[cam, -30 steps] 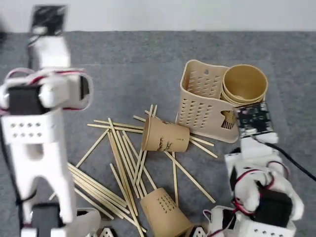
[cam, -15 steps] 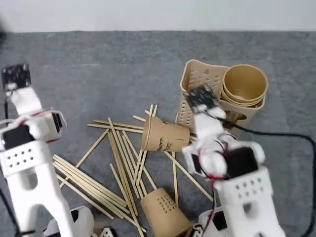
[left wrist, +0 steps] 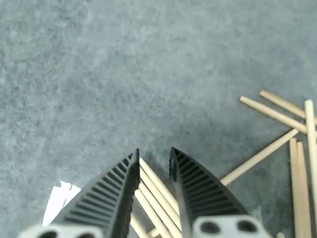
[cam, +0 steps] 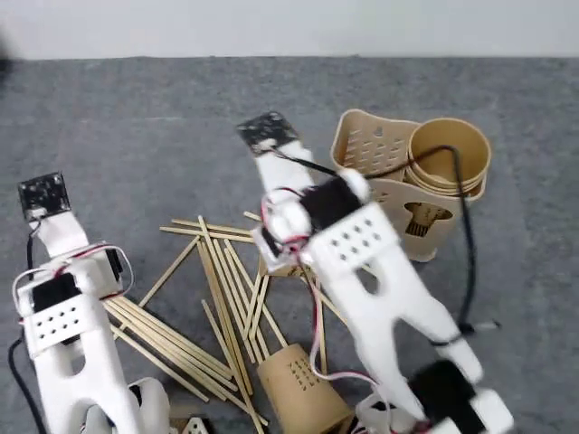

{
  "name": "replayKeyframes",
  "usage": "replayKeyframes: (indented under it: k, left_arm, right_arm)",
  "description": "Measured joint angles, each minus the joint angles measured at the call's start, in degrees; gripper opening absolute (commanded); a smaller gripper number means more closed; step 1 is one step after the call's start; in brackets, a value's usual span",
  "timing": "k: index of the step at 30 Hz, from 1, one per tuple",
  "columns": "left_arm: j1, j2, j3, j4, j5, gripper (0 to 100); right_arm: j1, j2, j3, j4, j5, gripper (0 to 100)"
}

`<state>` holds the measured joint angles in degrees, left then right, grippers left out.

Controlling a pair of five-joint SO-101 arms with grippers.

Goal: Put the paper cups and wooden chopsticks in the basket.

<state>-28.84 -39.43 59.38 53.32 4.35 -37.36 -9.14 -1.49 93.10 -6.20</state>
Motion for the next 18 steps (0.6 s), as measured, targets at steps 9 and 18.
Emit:
replayKeyframes:
  k: [9,18]
  left_arm:
    - [-0.09,0.0,3.6,-3.34,-2.02,9]
    - [-0.09,0.0,3.6,-3.52,-2.02,9]
  right_arm:
    - [-3.25,16.44,-11.34,0.0,0.0,23.2]
    - [0.18,28.04,-18.11,0.0,0.0,23.1]
